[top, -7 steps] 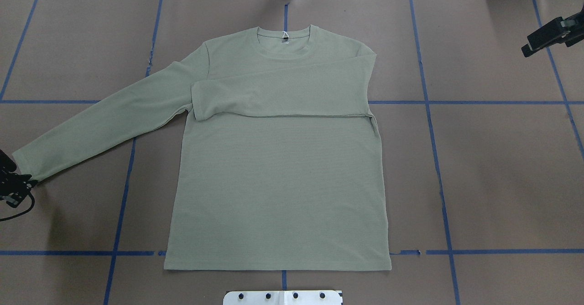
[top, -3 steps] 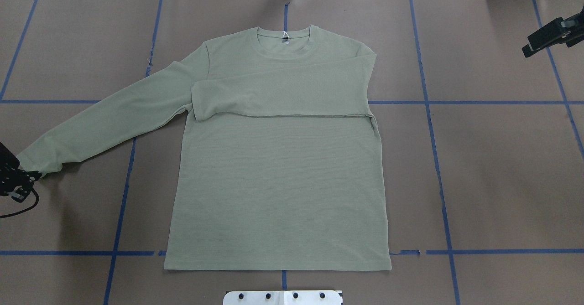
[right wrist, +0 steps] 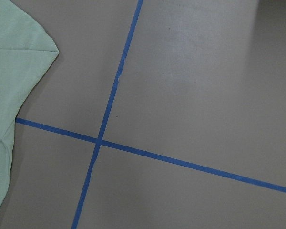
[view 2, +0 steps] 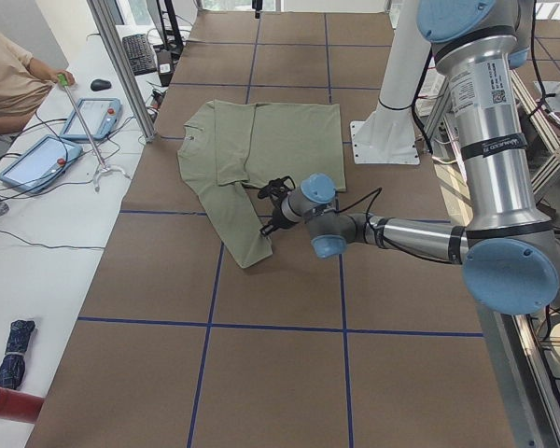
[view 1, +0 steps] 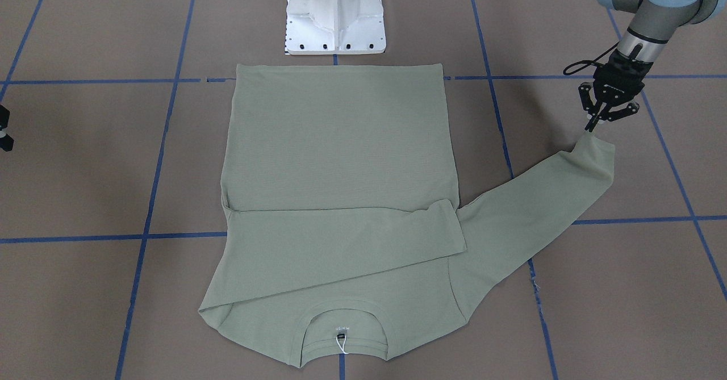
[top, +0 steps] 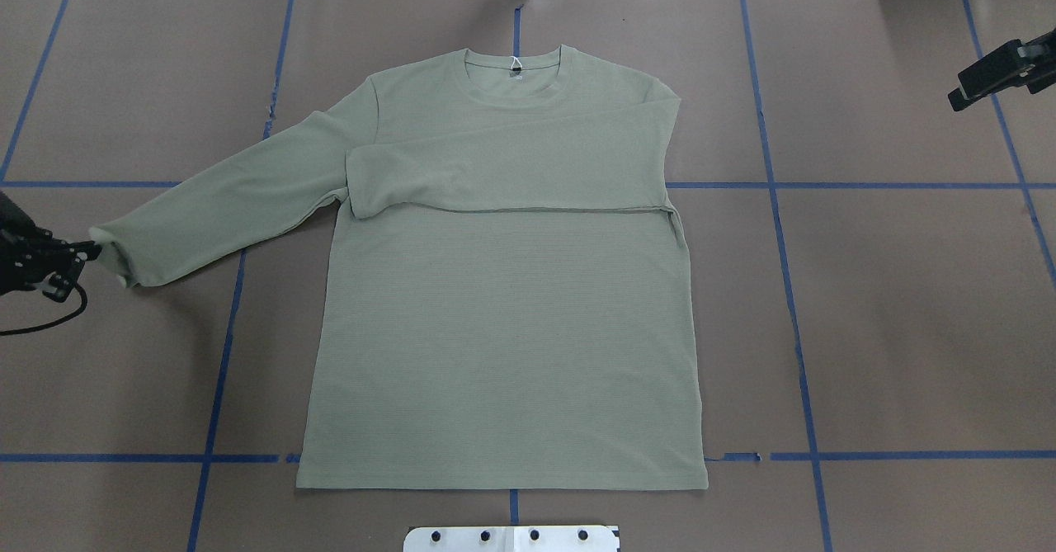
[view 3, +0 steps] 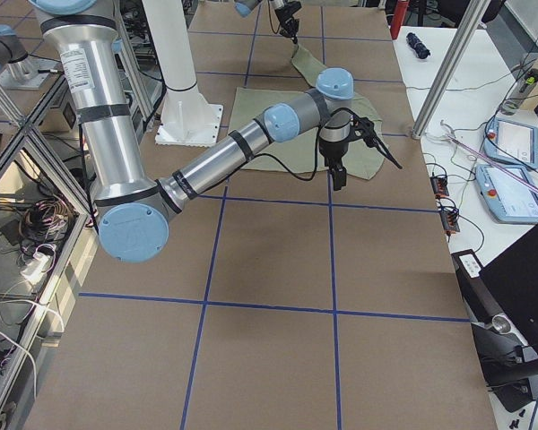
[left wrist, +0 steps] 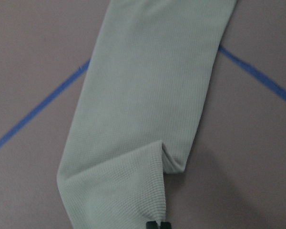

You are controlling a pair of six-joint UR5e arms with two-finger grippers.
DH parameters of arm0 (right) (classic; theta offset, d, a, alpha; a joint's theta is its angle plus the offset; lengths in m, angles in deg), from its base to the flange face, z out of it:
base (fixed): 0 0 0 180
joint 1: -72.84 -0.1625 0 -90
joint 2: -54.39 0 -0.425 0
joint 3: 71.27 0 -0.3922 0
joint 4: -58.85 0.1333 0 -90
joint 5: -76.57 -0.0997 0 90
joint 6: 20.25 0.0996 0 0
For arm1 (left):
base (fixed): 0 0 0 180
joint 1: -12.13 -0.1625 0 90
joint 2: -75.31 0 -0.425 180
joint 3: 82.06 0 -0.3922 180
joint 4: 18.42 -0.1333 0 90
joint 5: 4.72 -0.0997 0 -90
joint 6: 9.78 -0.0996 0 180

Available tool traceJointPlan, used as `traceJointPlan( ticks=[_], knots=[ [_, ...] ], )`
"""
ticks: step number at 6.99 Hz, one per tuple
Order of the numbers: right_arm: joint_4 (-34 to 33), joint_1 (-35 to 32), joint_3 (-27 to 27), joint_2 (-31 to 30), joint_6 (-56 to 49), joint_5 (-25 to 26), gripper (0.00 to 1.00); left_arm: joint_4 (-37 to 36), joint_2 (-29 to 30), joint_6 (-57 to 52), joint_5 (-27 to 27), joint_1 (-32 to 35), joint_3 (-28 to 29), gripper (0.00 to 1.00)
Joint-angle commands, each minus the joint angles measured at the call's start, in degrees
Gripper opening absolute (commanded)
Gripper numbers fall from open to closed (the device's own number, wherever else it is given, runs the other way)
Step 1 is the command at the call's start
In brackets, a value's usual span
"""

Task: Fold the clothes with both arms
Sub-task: 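Carry the sleeve cuff with the left gripper across the shirt body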

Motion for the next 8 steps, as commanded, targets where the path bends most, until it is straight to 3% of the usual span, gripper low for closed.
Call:
traceJointPlan(
  ticks=[1, 4, 7, 8],
  knots=[
    [0.0, -0.1, 0.1, -0.1, 0.2, 0.1, 1.0, -13.1, 15.0, 0.8, 2.3, 5.4, -0.6, 0.0],
    [0.0, -0.4, 0.0, 0.0, 0.2, 0.1, 1.0, -41.2, 43.7, 15.3, 2.3, 4.6, 1.5, 0.0],
    [0.0, -1.0, -0.1, 0.1, 0.2, 0.1, 1.0, -38.9, 61.9, 25.6, 0.8, -3.5, 14.4, 0.0],
    [0.0, -1.1, -0.2, 0.1, 0.2, 0.1, 1.0, -33.7, 61.8, 23.1, -5.5, -9.1, 16.3, 0.0]
  ],
)
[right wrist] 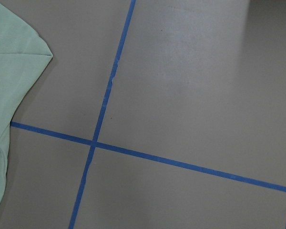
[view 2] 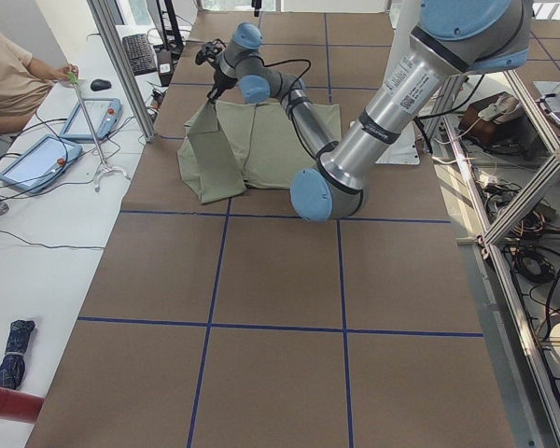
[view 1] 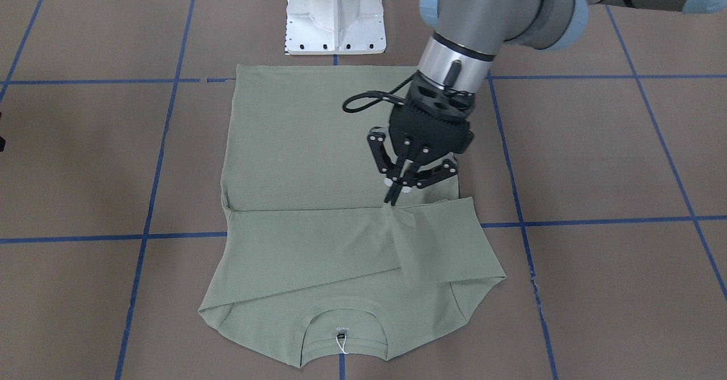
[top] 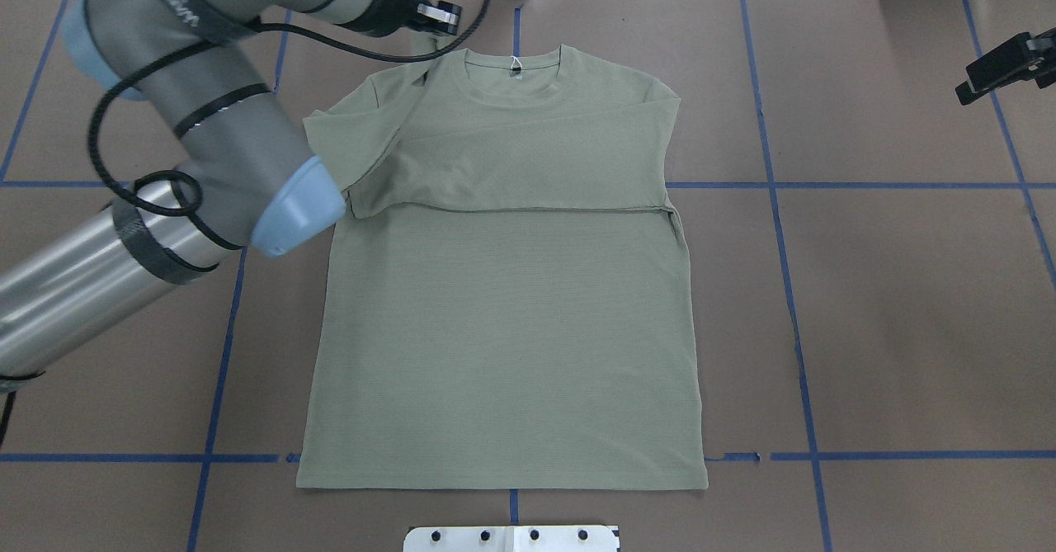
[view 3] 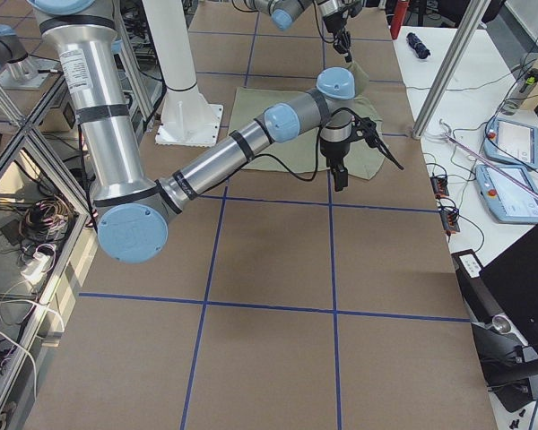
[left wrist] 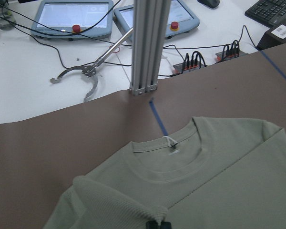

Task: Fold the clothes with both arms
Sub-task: 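Carry the sleeve cuff with the left gripper across the shirt body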

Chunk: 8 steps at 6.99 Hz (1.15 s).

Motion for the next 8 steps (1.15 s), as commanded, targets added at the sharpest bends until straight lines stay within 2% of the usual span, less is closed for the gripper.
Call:
traceJointPlan(
  ticks=[1, 2, 3, 4, 5, 7, 8],
  knots=[
    [0.0, -0.4, -0.1, 0.0, 0.0, 0.0, 1.0, 12.1, 2.4, -3.4, -8.5, -9.8, 8.2, 0.0],
    [0.0, -0.4, -0.1, 0.0, 0.0, 0.0, 1.0, 20.3, 2.5, -3.6, -8.7, -11.5, 13.6, 0.0],
    [-0.1, -0.4, -0.2, -0.1, 0.0, 0.0, 1.0, 23.9, 2.5, -4.9, -8.9, -13.4, 16.4, 0.08],
    [-0.1, -0.4, -0.2, -0.1, 0.0, 0.0, 1.0, 24.4, 2.6, -5.4, -9.6, -14.6, 16.6, 0.89],
    [-0.1, -0.4, -0.2, -0.1, 0.2, 0.0, 1.0, 25.7, 2.8, -4.2, -9.9, -16.0, 16.6, 0.99],
    [0.1, 0.0, -0.2, 0.4, 0.0, -0.2, 1.0, 25.0, 2.4, -0.6, -9.4, -17.4, 14.9, 1.0],
    [0.3, 2.7, -0.6, 1.7, 0.0, 0.0, 1.0, 20.8, 1.8, -0.7, -7.7, -16.3, 13.6, 1.0]
  ],
)
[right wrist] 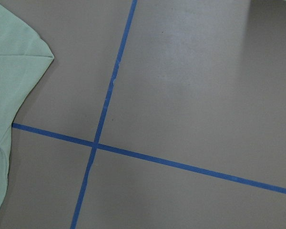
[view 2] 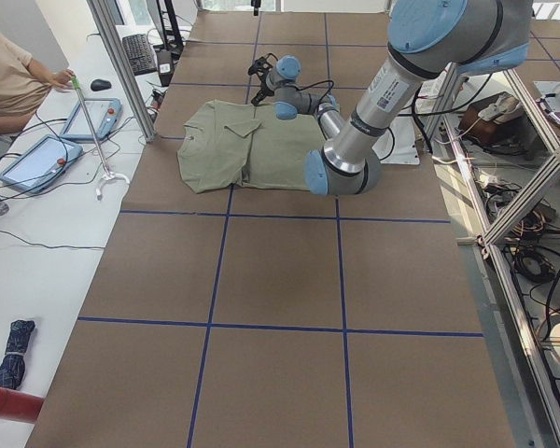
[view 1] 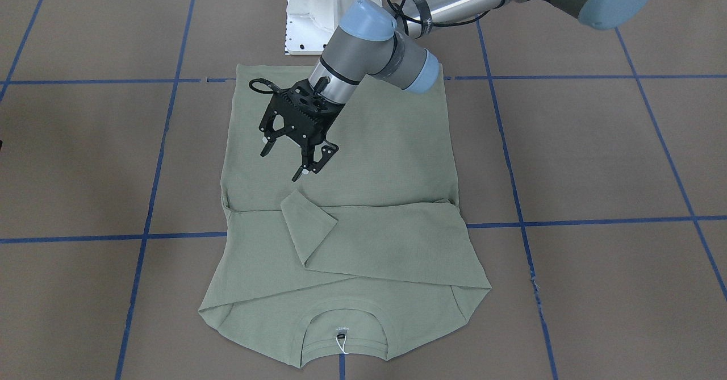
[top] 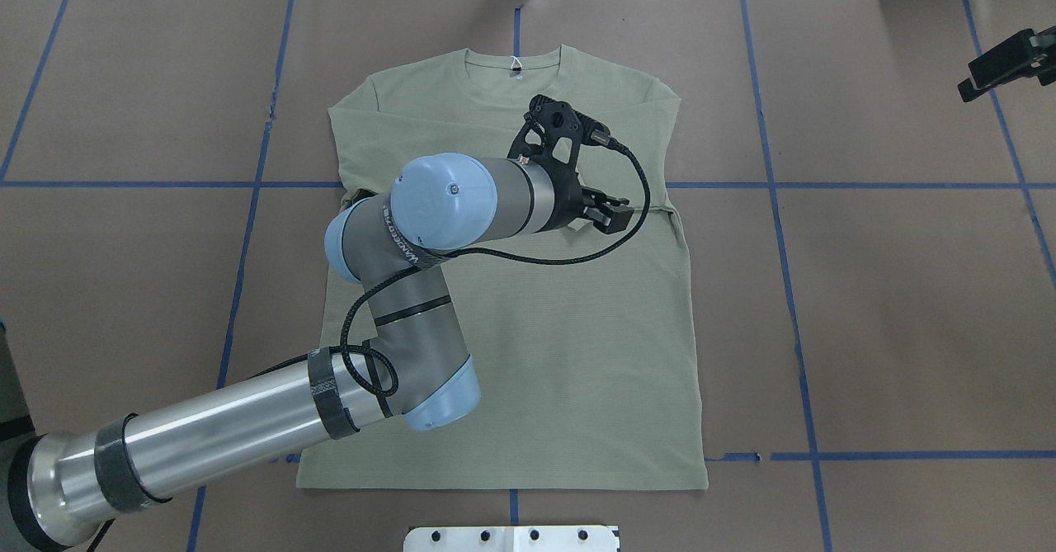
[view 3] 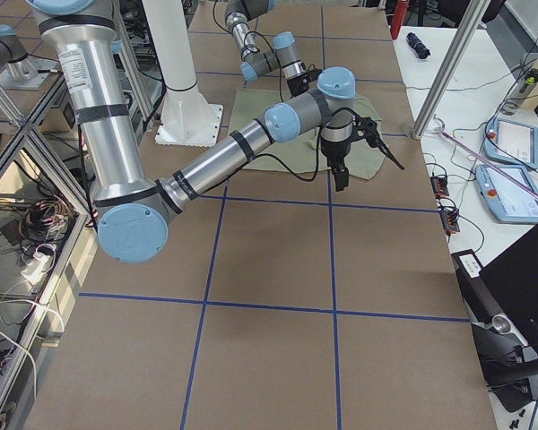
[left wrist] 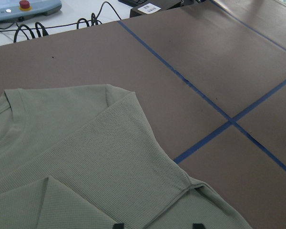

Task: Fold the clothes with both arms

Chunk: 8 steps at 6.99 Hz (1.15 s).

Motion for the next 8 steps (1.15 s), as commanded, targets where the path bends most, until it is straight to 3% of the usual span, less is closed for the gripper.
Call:
traceJointPlan(
  ticks=[1, 2, 3, 4, 5, 6, 7, 8],
  knots=[
    [0.2, 4.0, -0.9, 3.5, 4.3, 0.3, 1.0, -9.8, -0.8, -0.4, 6.9, 4.8, -4.5, 1.0],
    [0.3, 7.5, -1.5, 7.0, 10.7, 1.7, 1.0, -14.4, -4.5, -0.7, 10.5, 7.8, -10.2, 1.0],
    [0.3, 13.1, -2.4, 11.3, 18.6, 6.5, 1.0, -20.6, -10.3, -1.6, 12.1, 10.0, -16.2, 1.0],
    [0.3, 18.9, -5.7, 16.9, 27.4, 13.2, 1.0, -27.0, -12.4, -10.3, 12.6, 13.5, -20.1, 1.0],
    [0.4, 23.2, -11.3, 23.1, 33.6, 17.7, 1.0, -31.9, -16.9, -17.7, 12.7, 17.4, -25.1, 1.0],
    [1.8, 26.7, -19.3, 30.2, 37.8, 21.7, 0.96, -31.7, -21.2, -24.8, 17.0, 21.9, -27.3, 1.0],
    [5.8, 30.5, -29.4, 37.5, 41.5, 28.1, 0.92, -29.8, -25.6, -28.7, 22.6, 26.0, -29.0, 1.0],
    [9.6, 33.2, -38.2, 42.6, 43.5, 30.5, 0.92, -28.8, -27.4, -29.3, 29.7, 28.4, -29.2, 1.0]
  ],
)
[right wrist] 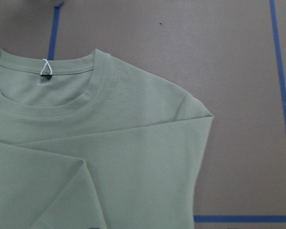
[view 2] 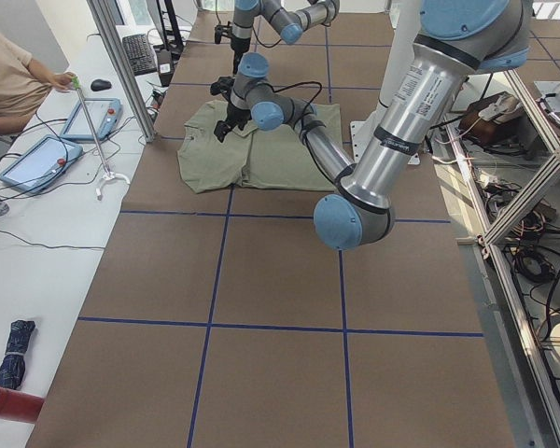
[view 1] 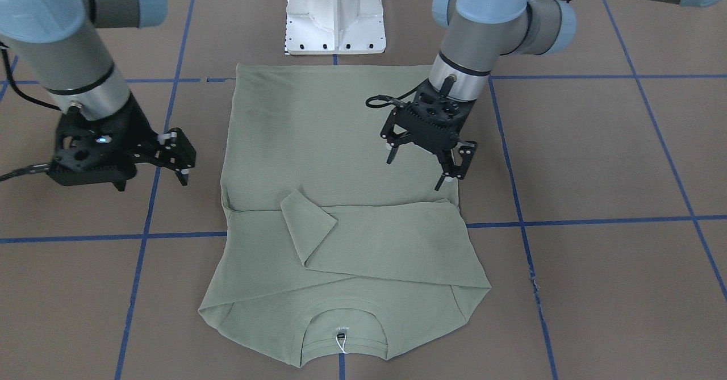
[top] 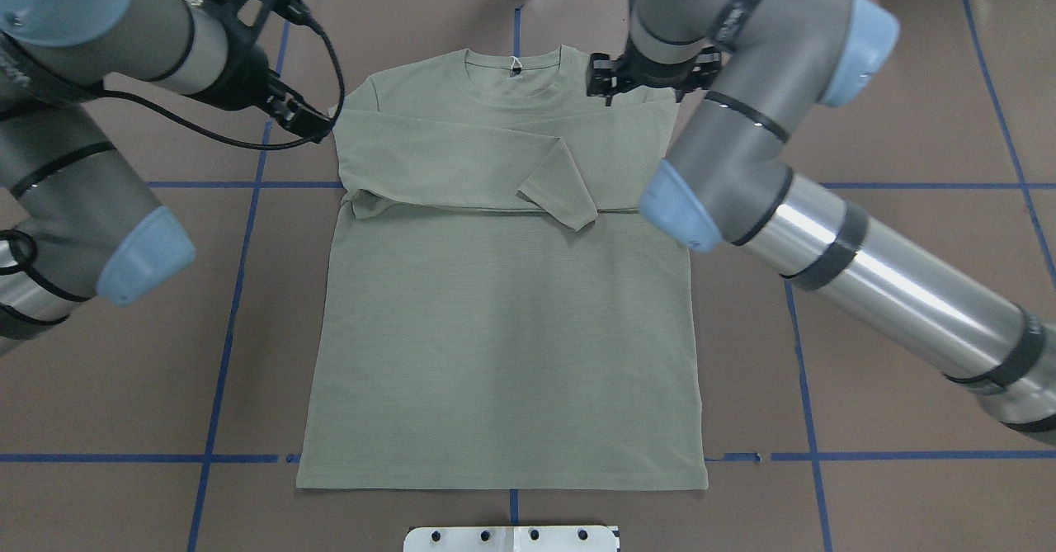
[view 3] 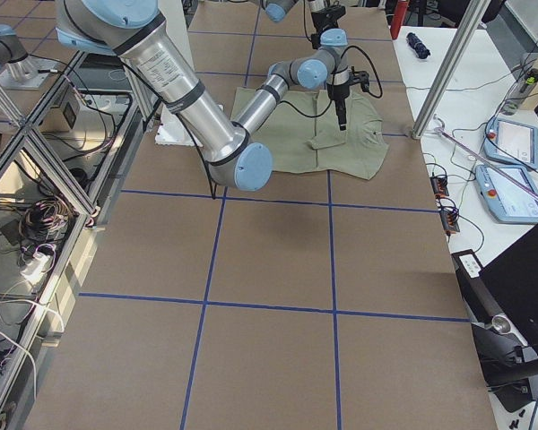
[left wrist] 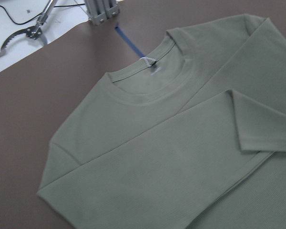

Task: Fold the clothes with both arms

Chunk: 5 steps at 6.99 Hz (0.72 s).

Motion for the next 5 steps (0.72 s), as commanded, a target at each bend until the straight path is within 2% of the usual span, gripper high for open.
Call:
traceJointPlan(
  ticks=[1, 2, 4, 5],
  knots=[
    [5.1, 6.3, -14.1, 8.6, 3.5, 7.9, 0.89, 2.8, -4.4, -2.5, 8.4, 4.0, -1.0, 1.0],
    [5.0, 8.6, -15.2, 8.9, 3.5, 9.6, 0.79, 3.8, -5.3, -2.2, 8.3, 4.0, -1.0, 1.0],
    [5.2, 11.4, -23.8, 14.7, 3.2, 12.2, 0.77, 3.9, -5.7, -1.9, 8.4, 3.8, -1.0, 1.0],
    [6.4, 12.1, -25.1, 14.6, 3.1, 13.8, 0.74, 3.9, -5.7, -1.9, 8.3, 3.8, -0.9, 1.0]
  ],
)
